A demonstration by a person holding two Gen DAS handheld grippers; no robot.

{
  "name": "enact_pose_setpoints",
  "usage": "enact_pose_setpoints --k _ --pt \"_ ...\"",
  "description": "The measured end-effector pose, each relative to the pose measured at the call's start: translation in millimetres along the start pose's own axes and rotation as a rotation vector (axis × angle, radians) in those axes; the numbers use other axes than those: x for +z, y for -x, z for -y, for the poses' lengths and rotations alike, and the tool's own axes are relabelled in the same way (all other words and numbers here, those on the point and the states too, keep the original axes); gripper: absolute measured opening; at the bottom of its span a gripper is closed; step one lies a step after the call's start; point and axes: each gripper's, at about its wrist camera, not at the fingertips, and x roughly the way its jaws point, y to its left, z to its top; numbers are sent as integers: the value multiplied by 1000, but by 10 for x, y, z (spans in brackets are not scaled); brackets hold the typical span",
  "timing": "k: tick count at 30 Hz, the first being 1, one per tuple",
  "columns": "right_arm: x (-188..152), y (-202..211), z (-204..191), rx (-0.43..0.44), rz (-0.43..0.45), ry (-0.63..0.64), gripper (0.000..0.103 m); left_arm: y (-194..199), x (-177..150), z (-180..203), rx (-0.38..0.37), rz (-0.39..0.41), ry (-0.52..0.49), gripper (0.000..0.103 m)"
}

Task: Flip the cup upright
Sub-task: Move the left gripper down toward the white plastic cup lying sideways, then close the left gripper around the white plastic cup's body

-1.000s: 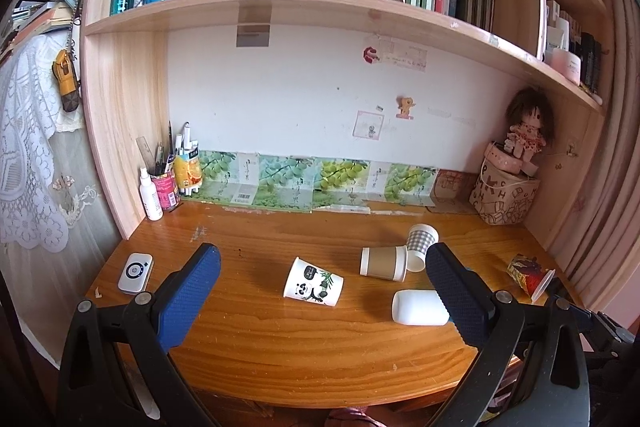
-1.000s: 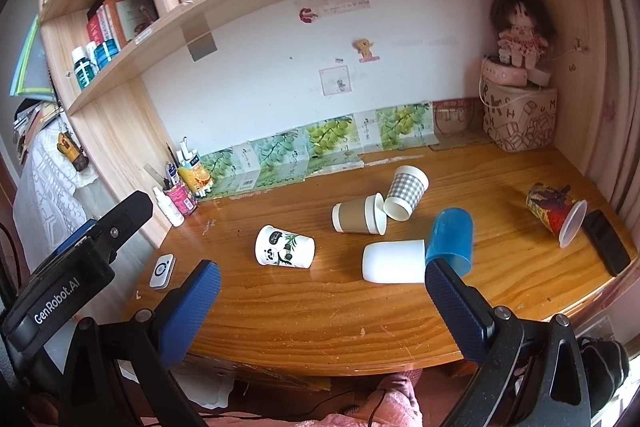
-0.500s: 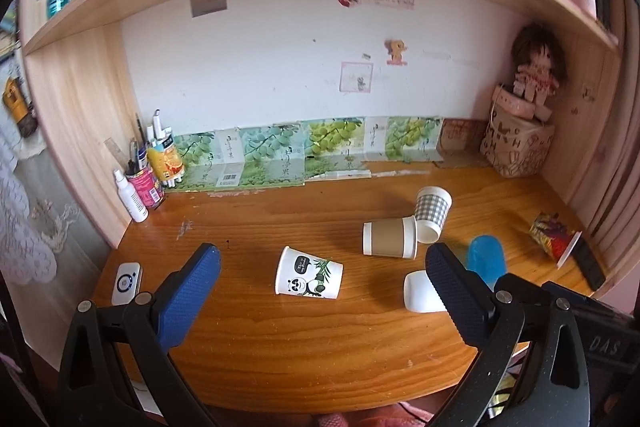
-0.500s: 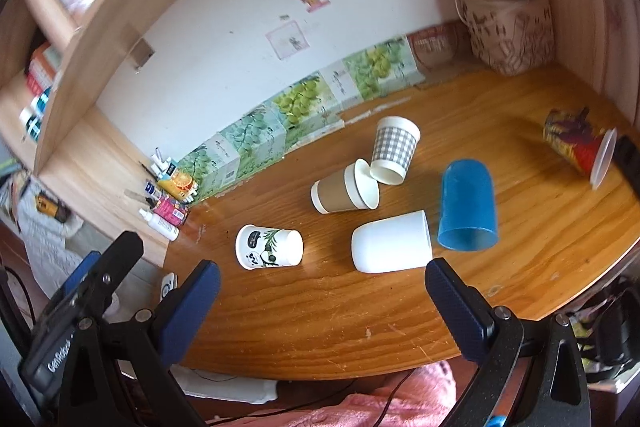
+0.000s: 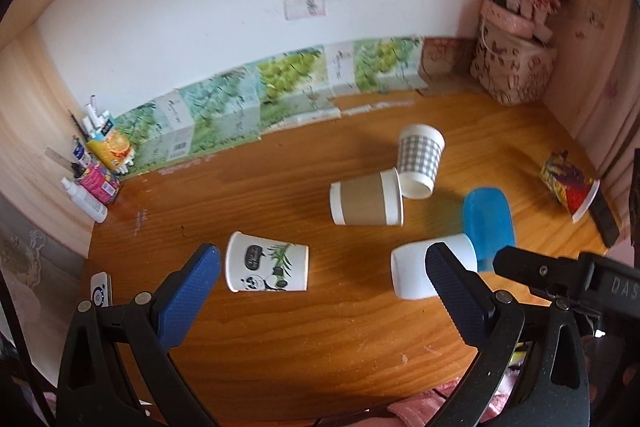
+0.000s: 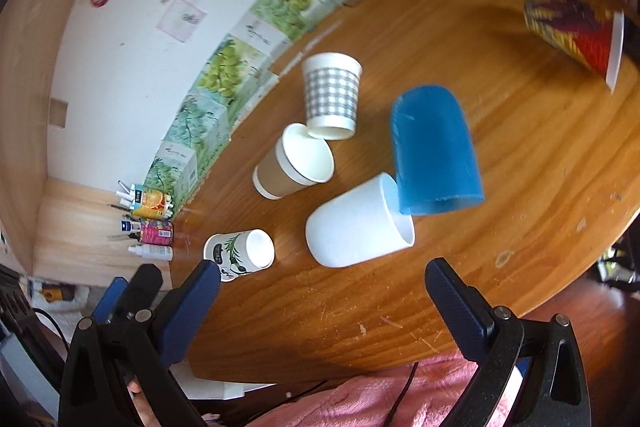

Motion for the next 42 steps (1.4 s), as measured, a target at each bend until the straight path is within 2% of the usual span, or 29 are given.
enact_pose_setpoints --k 5,12,21,25,32,42 --pt "-13 -185 201 23 -109 -128 102 -99 -38 71 -15 -54 -44 102" --pt "-68 -381 370 129 -209 -323 102 -206 -82 156 -45 -107 -135 102" --pt "-84 -577 571 245 -286 -570 102 -335 -67 329 5 -108 -368 102" --pt "-113 -631 642 273 -300 -646 102 -408 -50 384 19 -108 -480 102" --pt "-116 -673 833 312 -293 -782 102 -556 -77 628 -8 -126 -711 102" --pt "-14 -589 1122 322 -218 -909 102 -792 -171 1059 -105 -168 -983 102"
